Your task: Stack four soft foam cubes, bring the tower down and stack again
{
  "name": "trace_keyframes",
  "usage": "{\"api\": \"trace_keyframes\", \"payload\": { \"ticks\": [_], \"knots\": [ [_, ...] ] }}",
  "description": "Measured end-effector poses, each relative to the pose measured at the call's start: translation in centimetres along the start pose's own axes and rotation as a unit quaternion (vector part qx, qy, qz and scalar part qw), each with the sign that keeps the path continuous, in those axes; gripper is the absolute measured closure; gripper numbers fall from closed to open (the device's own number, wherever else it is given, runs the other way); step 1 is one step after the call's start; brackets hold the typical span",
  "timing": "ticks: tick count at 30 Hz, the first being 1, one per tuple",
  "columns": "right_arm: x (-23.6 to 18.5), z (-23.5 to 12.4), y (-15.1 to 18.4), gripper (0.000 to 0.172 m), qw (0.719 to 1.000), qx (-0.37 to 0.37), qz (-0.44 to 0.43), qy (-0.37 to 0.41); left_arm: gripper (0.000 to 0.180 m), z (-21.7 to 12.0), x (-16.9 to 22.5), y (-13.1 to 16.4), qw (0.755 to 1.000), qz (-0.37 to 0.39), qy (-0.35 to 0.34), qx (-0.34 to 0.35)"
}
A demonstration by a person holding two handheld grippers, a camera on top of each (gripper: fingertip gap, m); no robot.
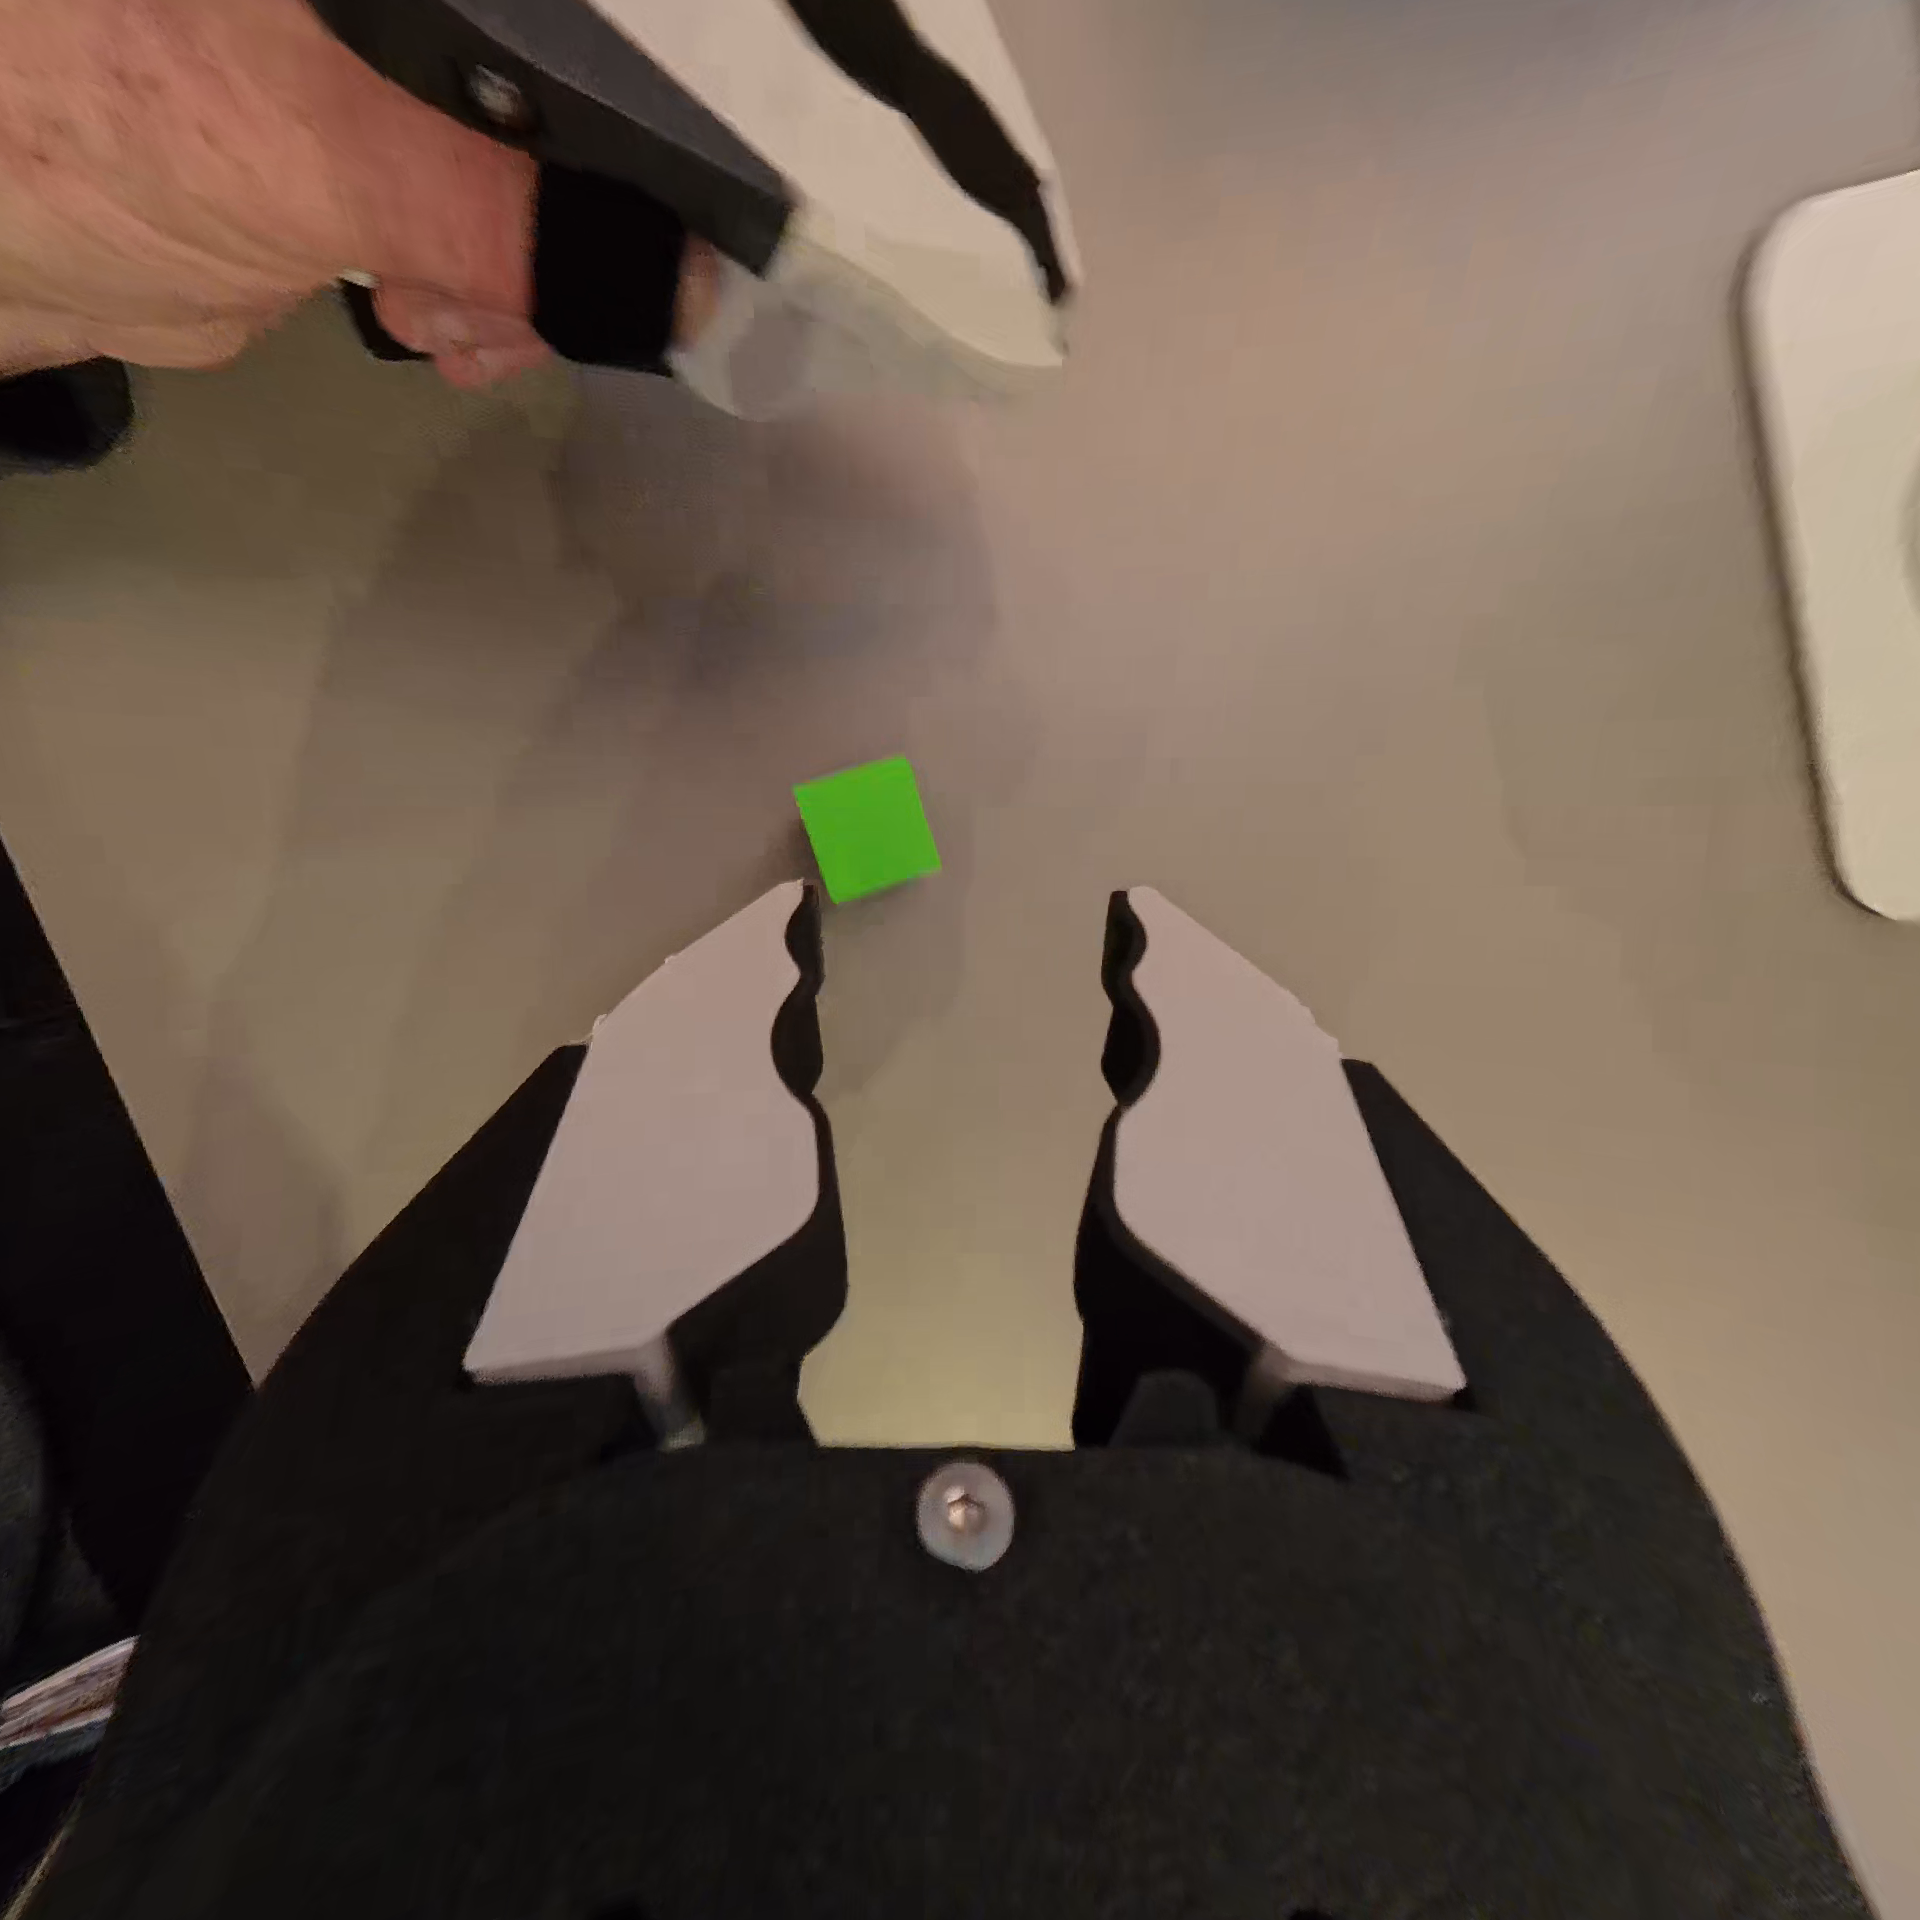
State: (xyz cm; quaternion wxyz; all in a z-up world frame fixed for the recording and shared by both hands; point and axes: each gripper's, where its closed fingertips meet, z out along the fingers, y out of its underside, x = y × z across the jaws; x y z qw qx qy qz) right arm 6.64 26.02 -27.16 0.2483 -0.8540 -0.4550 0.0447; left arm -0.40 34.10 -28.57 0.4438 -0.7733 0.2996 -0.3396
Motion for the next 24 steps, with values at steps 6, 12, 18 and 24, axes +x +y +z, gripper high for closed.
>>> {"api": "trace_keyframes", "payload": {
  "ticks": [6,12,18,24],
  "knots": [
    [5.1,-7.7,8.4,0.125,0.989,0.063,0.115,0.071,0.132,-0.3,11.6,-5.5,0.986,0.127,0.101,-0.031],
    [8.6,-12.3,20.8,0.127,0.959,0.057,0.224,0.166,0.131,6.8,24.2,-2.1,0.954,0.2,0.182,-0.129],
    [8.3,-13.1,28.0,0.128,0.945,0.078,0.268,0.168,0.136,14.7,29.3,-0.1,0.905,0.32,0.236,-0.15],
    [7.0,-12.0,30.6,0.129,0.944,0.096,0.279,0.146,0.136,19.1,29.7,2.8,0.805,0.472,0.28,-0.227]
  ]
}}
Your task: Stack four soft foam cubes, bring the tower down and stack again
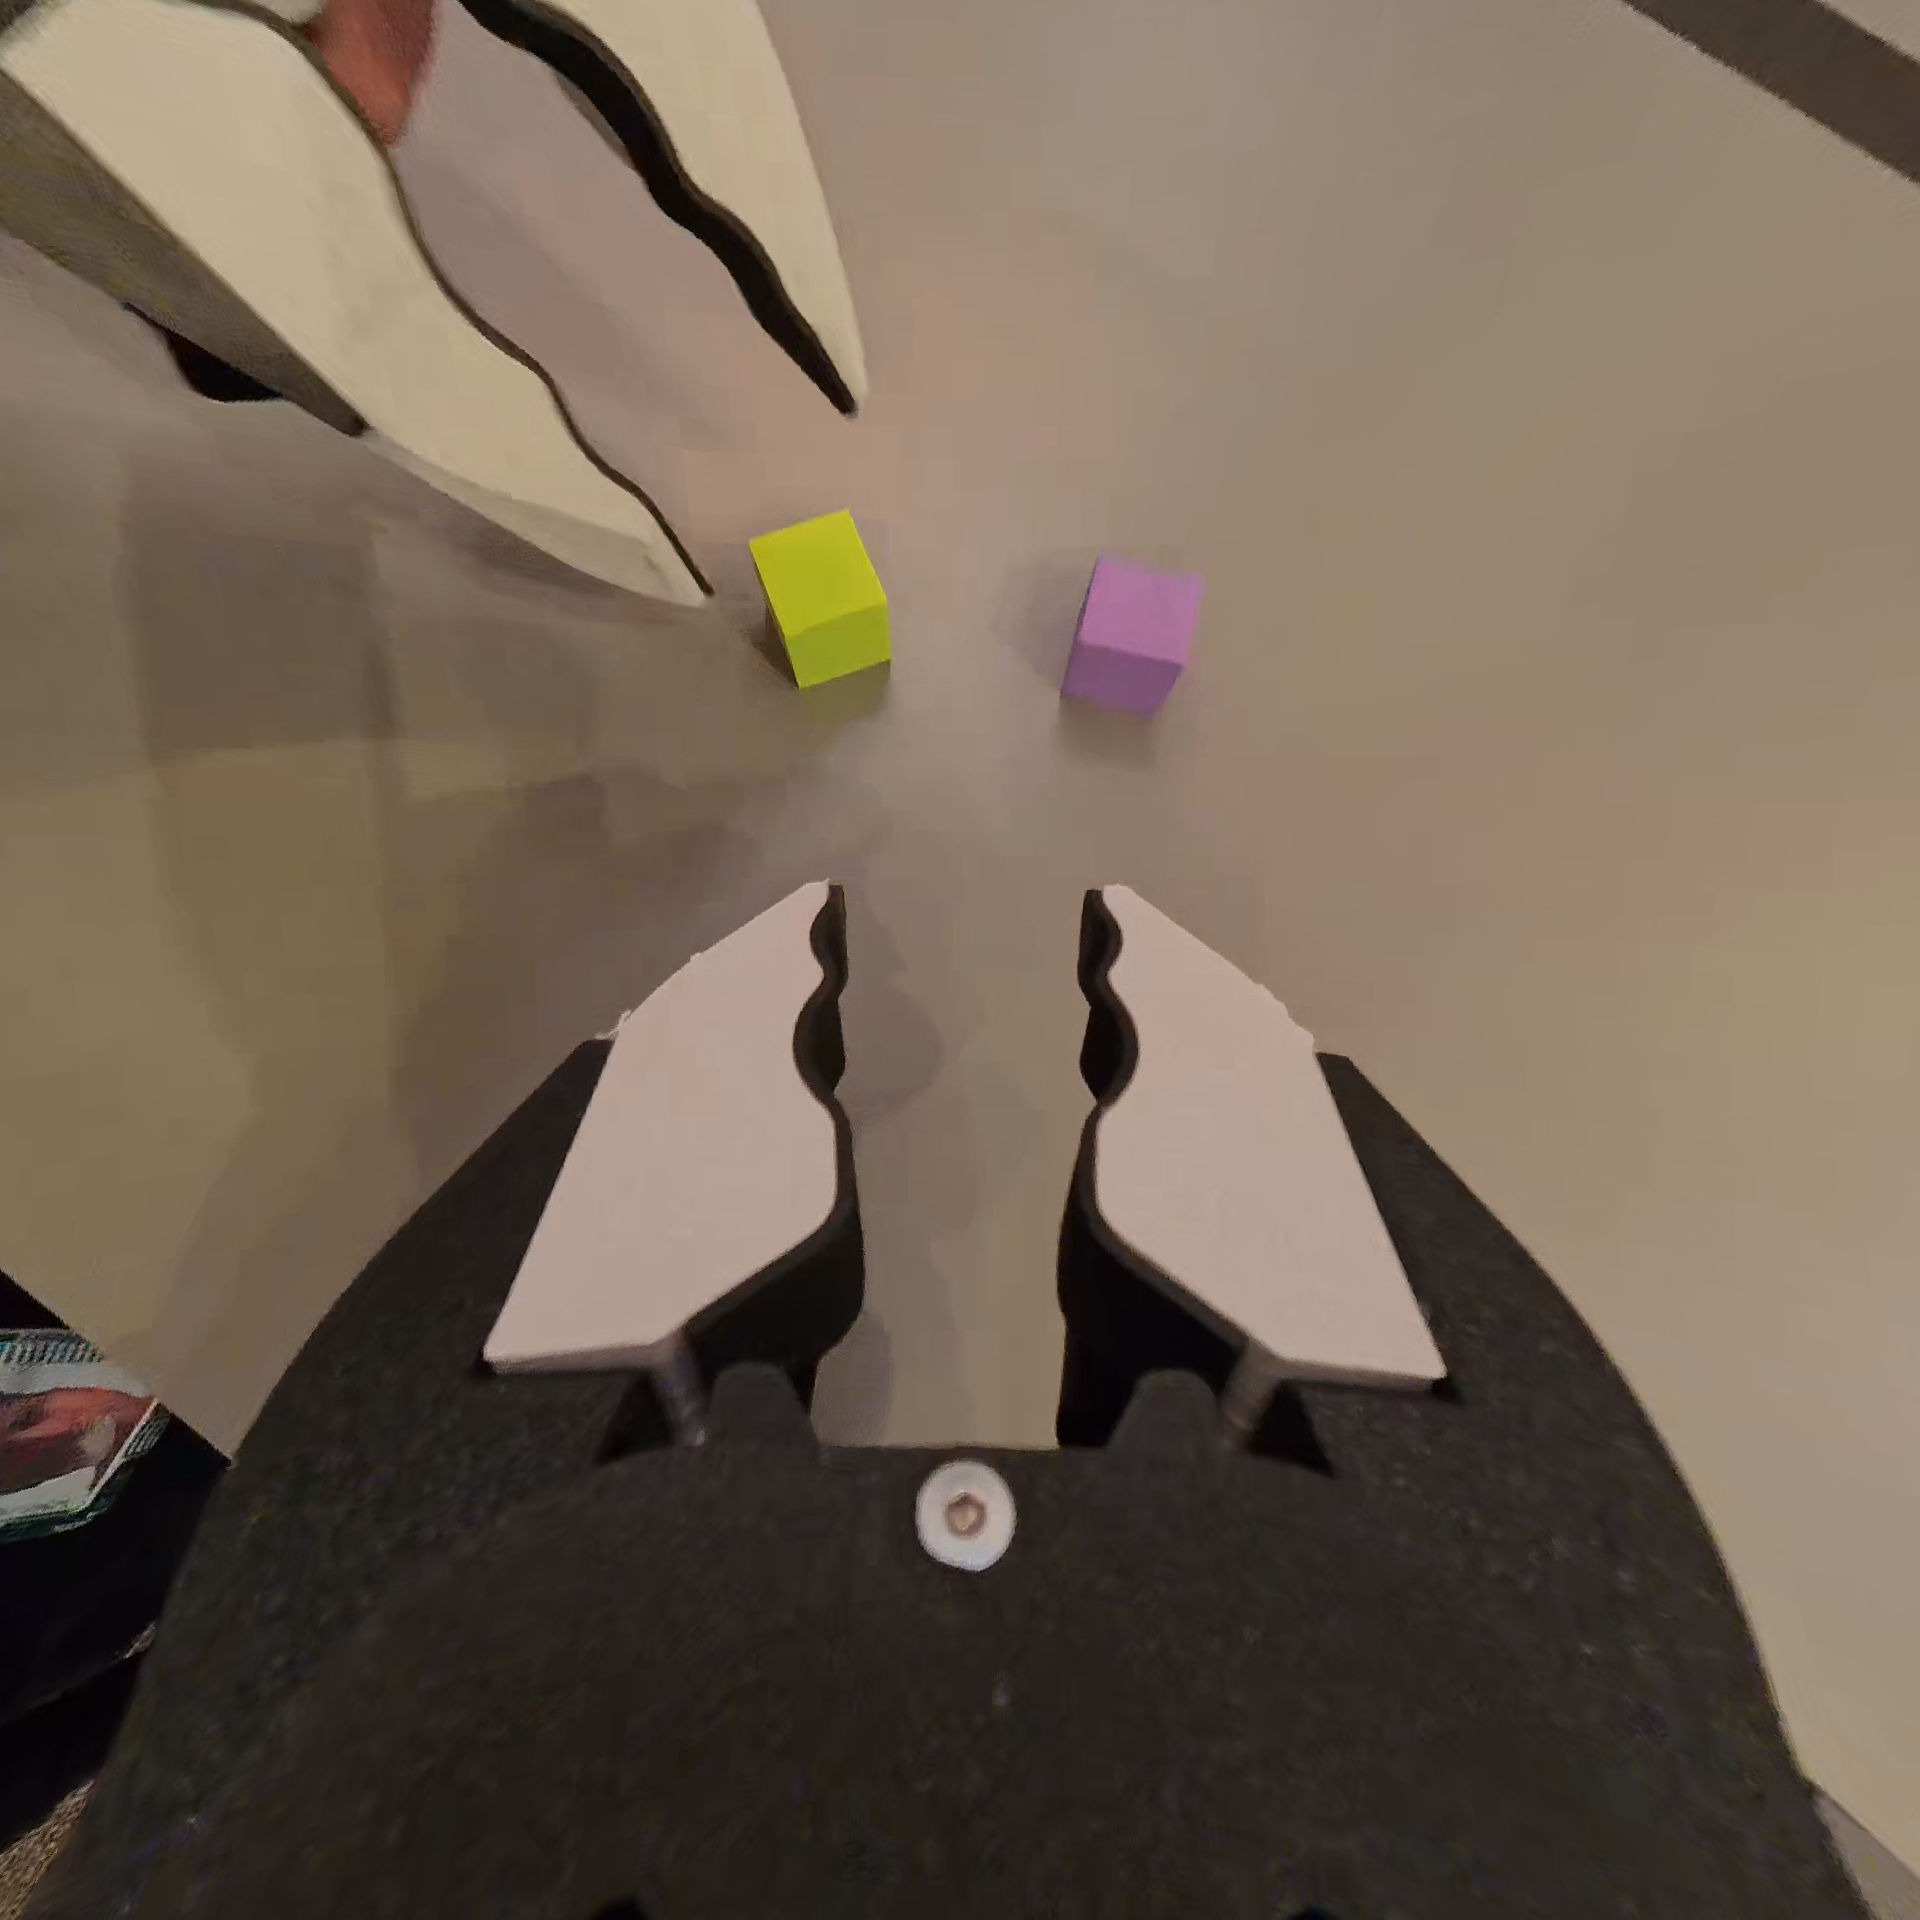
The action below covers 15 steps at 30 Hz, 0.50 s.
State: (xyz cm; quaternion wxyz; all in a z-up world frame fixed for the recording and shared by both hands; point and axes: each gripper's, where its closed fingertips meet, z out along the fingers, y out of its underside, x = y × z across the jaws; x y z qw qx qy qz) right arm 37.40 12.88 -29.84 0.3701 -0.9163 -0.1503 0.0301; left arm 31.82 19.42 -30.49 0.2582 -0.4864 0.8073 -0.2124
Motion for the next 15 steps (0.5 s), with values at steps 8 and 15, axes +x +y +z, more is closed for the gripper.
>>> {"api": "trace_keyframes", "payload": {
  "ticks": [8,15],
  "knots": [
    [-0.6,0.6,0.8,0.13,1.0,0.011,0.004,-0.021,0.149,3.5,0.3,1.8,0.994,0.062,0.048,-0.074],
    [-1.6,0.8,-0.4,0.133,0.999,0.033,0.0,-0.035,0.151,-1.6,-0.6,2.5,0.996,0.012,0.023,-0.082]
  ]
}}
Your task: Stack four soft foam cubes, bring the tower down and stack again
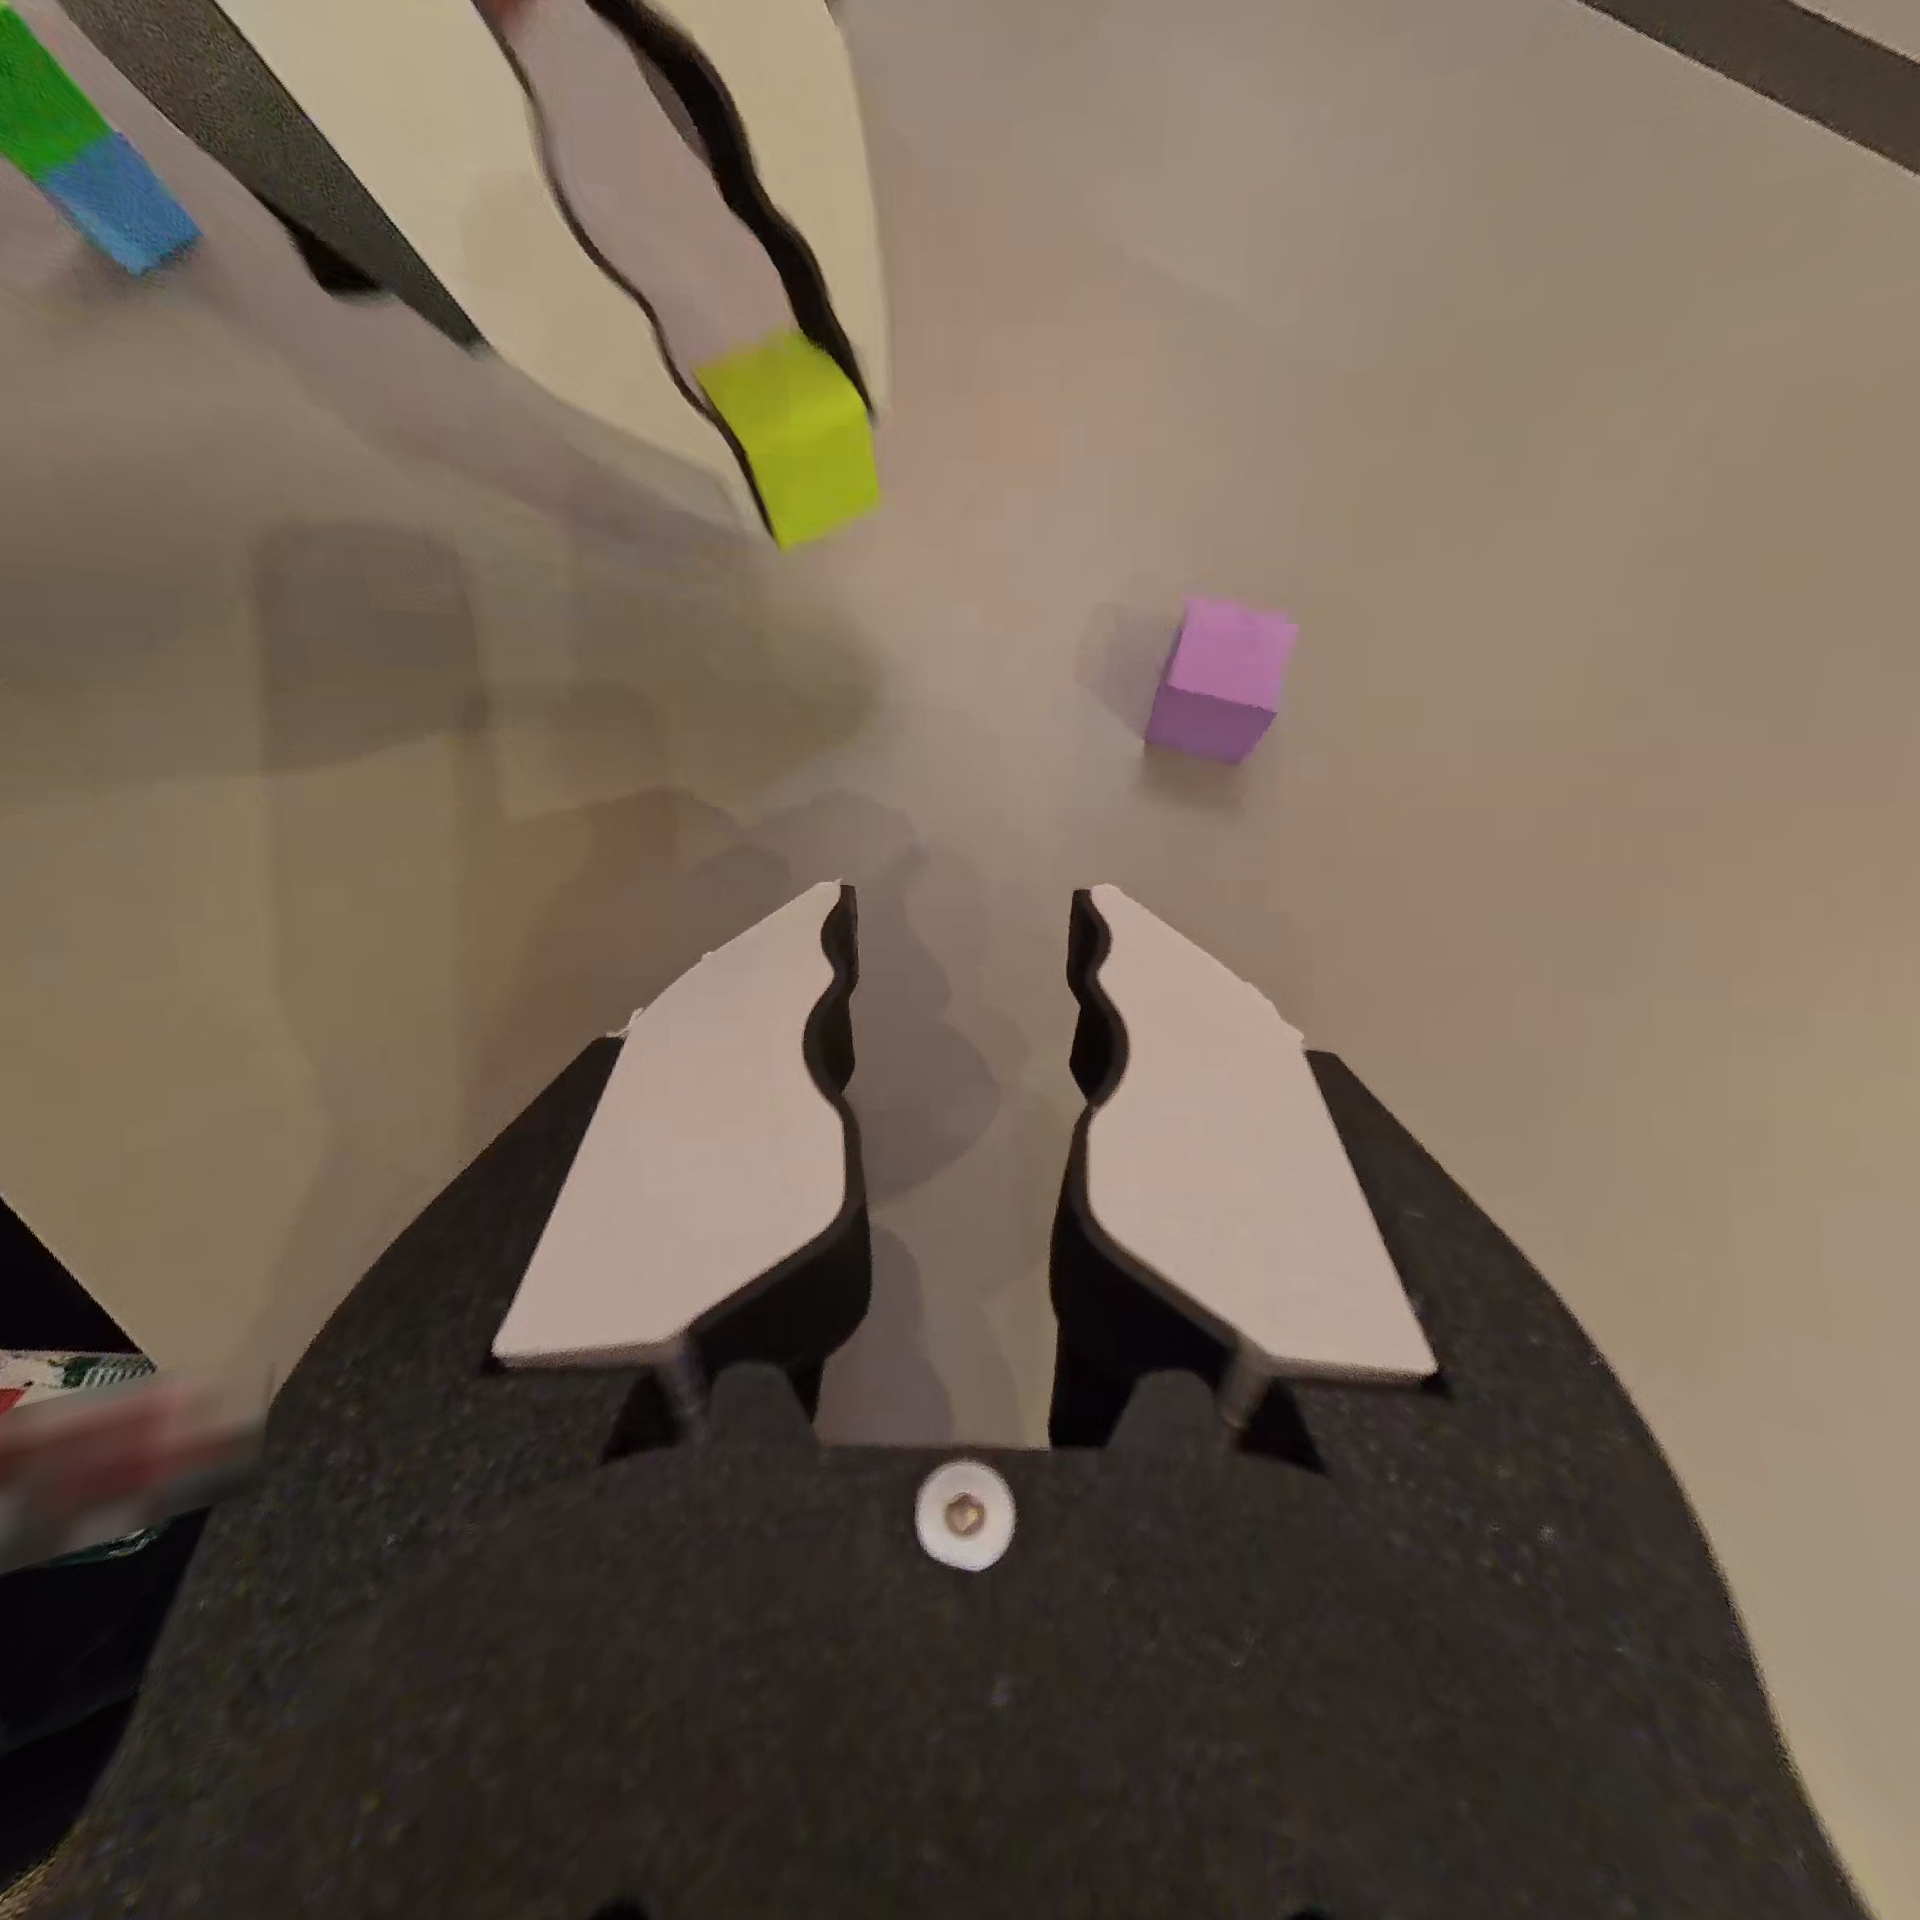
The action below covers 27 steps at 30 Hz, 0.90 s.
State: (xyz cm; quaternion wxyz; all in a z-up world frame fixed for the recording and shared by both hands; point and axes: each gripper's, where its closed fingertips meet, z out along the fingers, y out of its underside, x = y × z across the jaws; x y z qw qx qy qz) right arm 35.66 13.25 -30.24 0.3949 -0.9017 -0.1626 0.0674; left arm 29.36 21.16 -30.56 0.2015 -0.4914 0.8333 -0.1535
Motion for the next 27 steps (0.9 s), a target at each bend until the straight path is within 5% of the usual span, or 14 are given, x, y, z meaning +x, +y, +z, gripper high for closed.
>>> {"api": "trace_keyframes", "payload": {
  "ticks": [7,11,16,27],
  "knots": [
    [-3.5,3.2,-1.2,0.135,0.998,0.002,-0.04,-0.037,0.151,-14.0,1.3,8.5,0.992,-0.098,-0.084,0.001],
    [-5.2,5.2,-1.9,0.135,0.997,-0.001,-0.054,-0.055,0.151,-18.2,3.0,13.3,0.983,-0.149,-0.102,0.018],
    [-6.8,6.6,-2.1,0.135,0.995,-0.015,-0.069,-0.071,0.151,-17.8,4.9,16.5,0.981,-0.163,-0.106,0.011],
    [-7.8,7.8,-1.0,0.136,0.993,-0.034,-0.065,-0.088,0.15,-14.7,6.1,18.4,0.986,-0.145,-0.083,-0.025]
  ]
}}
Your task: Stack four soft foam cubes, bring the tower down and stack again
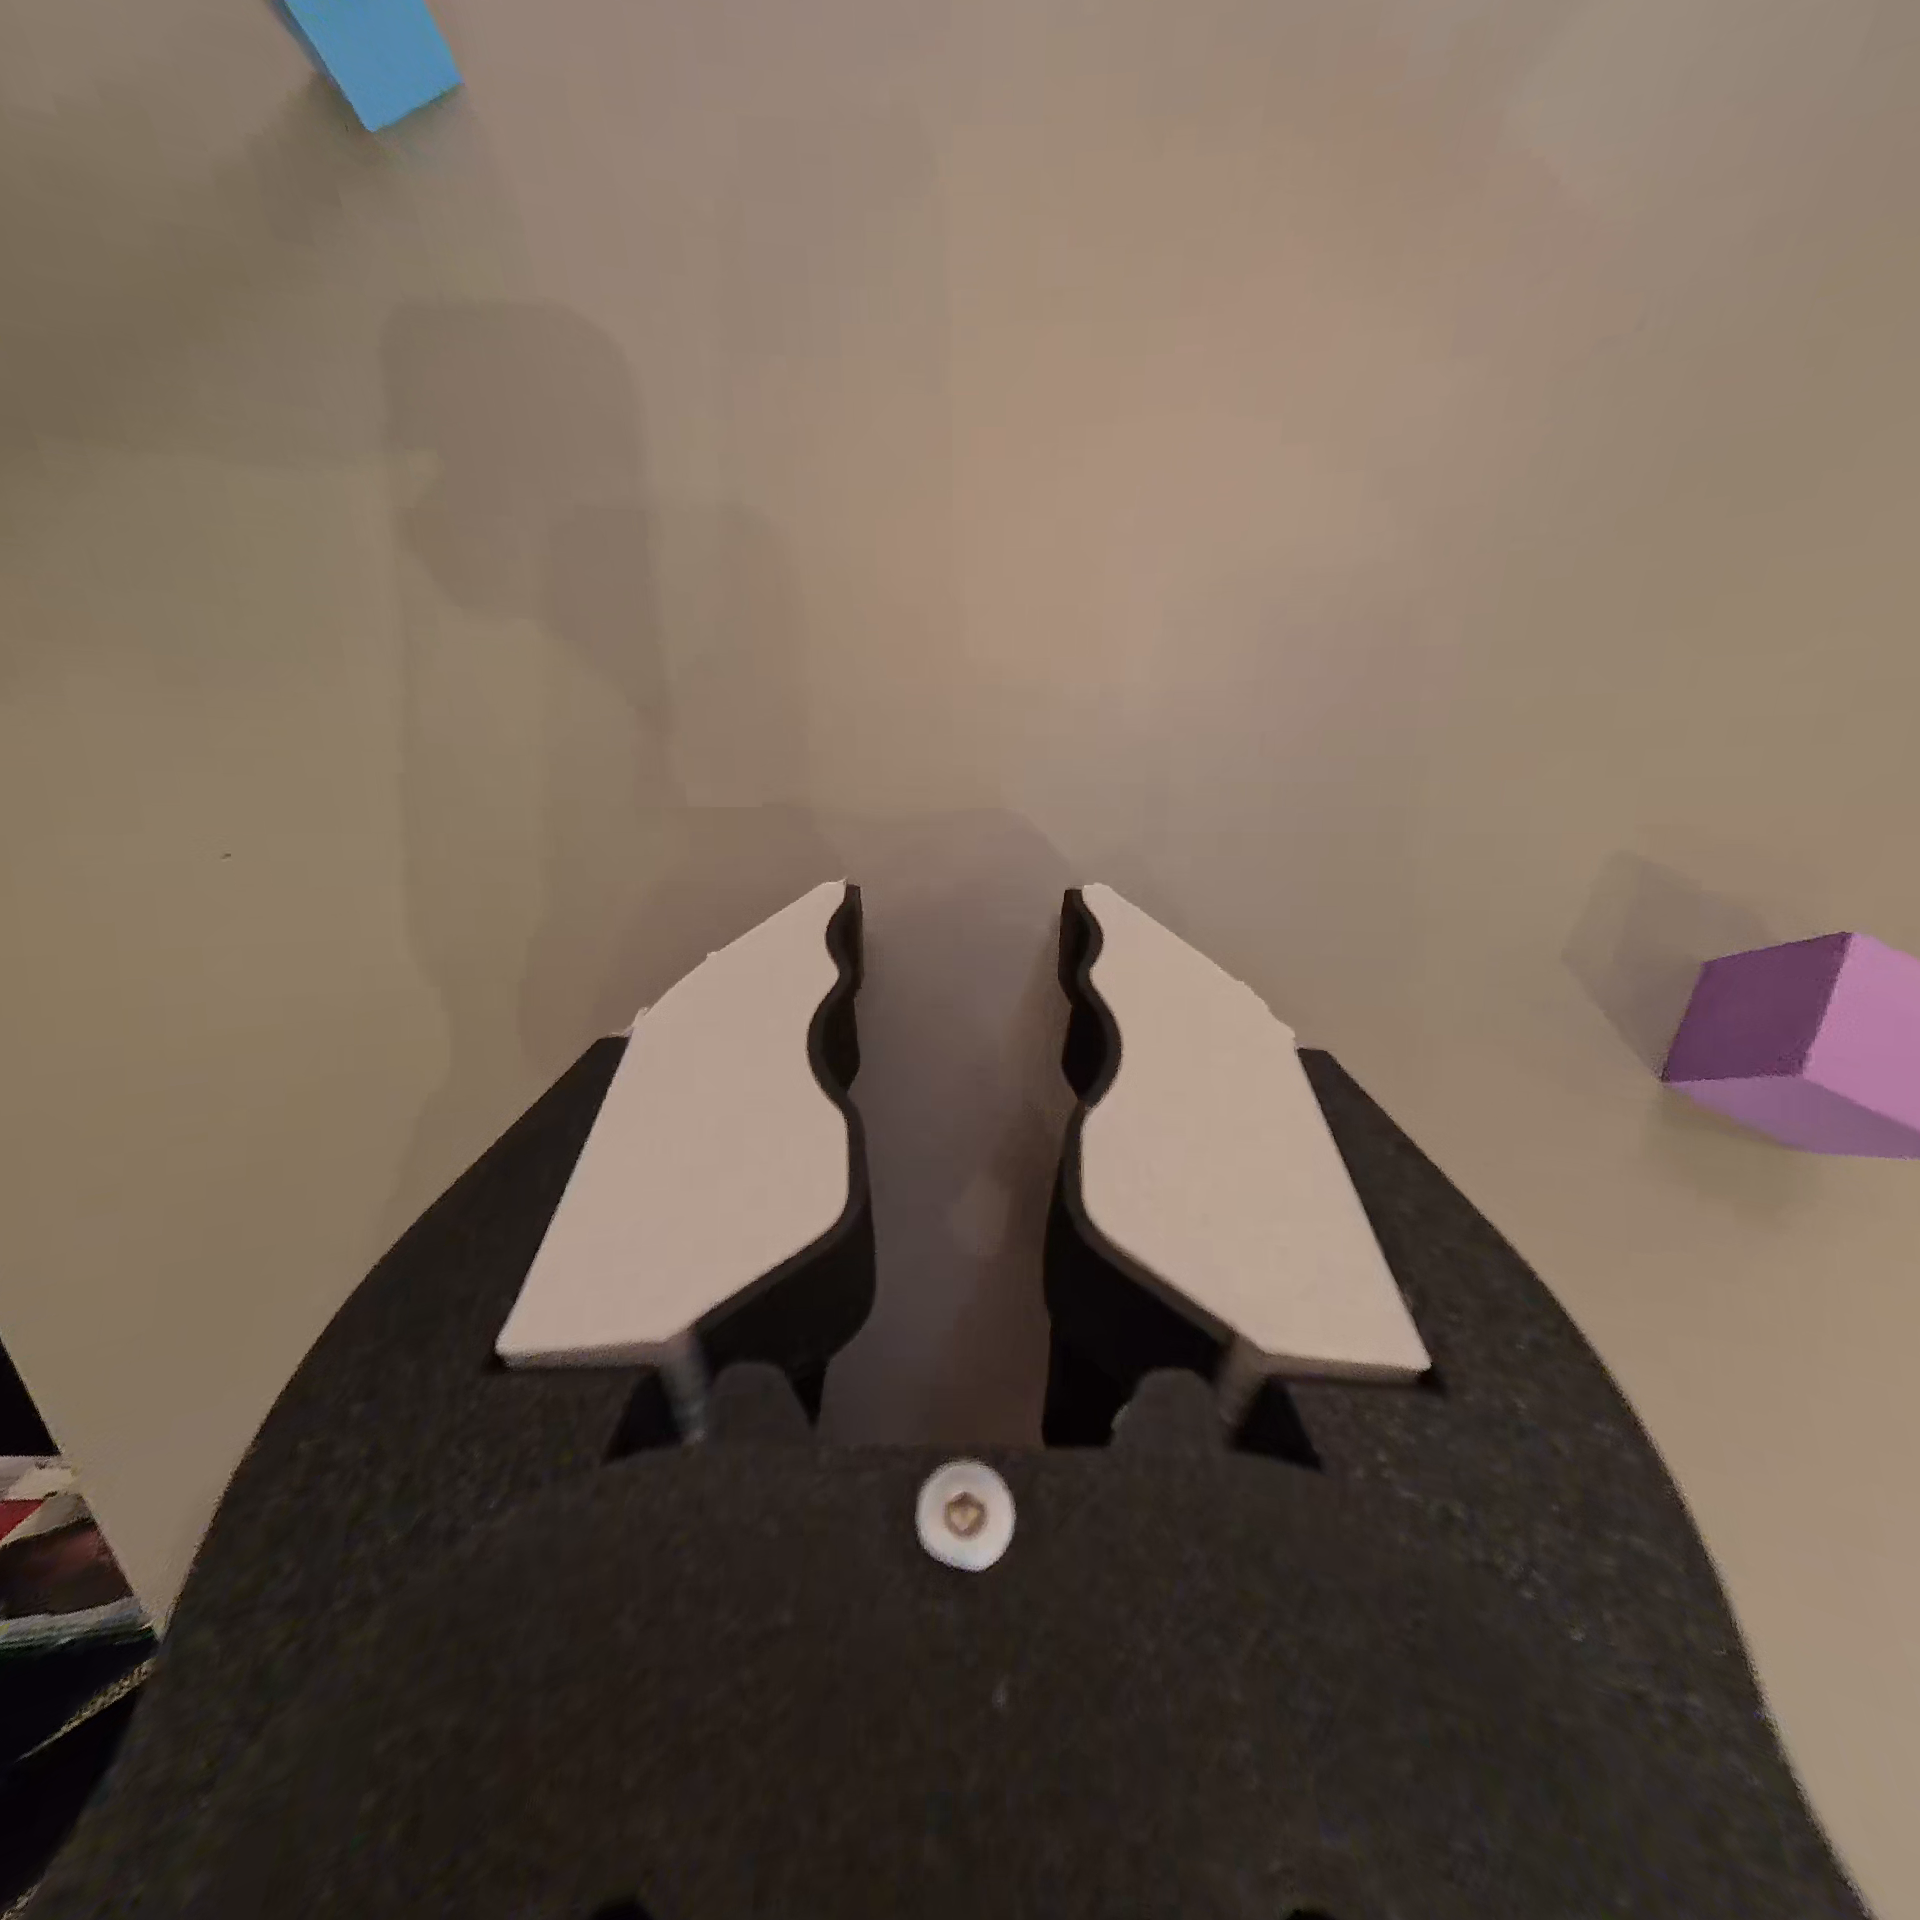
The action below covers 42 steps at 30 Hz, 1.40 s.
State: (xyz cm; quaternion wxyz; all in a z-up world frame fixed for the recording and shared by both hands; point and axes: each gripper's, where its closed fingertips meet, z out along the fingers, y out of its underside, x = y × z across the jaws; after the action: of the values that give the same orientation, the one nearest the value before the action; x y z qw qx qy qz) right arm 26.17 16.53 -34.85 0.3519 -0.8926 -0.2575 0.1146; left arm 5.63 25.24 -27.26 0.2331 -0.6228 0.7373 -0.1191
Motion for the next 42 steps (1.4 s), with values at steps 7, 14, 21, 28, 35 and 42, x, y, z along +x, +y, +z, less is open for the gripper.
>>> {"api": "trace_keyframes", "payload": {
  "ticks": [7,14,21,28,35,42],
  "knots": [
    [0.0,-0.1,-0.2,0.136,1.0,0.008,0.001,-0.005,0.15,1.2,0.2,0.8,1.0,0.001,0.003,-0.021],
    [-0.1,-0.1,-0.2,0.136,1.0,0.01,-0.002,-0.003,0.15,2.0,0.3,1.2,0.999,-0.006,0.015,-0.028],
    [-0.1,-0.1,-0.2,0.136,1.0,0.009,-0.003,-0.003,0.15,1.8,-0.2,1.7,0.999,-0.005,0.005,-0.034],
    [-0.1,-0.1,-0.2,0.136,1.0,0.01,-0.001,-0.004,0.15,1.8,-0.1,1.5,1.0,-0.017,0.012,-0.02],
    [-0.1,-0.1,-0.2,0.136,1.0,0.01,-0.001,-0.004,0.15,1.9,0.0,1.4,1.0,-0.017,0.011,-0.024],
    [-0.1,-0.2,-0.3,0.135,1.0,0.014,-0.001,-0.005,0.145,2.2,0.5,1.4,0.999,-0.022,0.025,-0.02]
  ]
}}
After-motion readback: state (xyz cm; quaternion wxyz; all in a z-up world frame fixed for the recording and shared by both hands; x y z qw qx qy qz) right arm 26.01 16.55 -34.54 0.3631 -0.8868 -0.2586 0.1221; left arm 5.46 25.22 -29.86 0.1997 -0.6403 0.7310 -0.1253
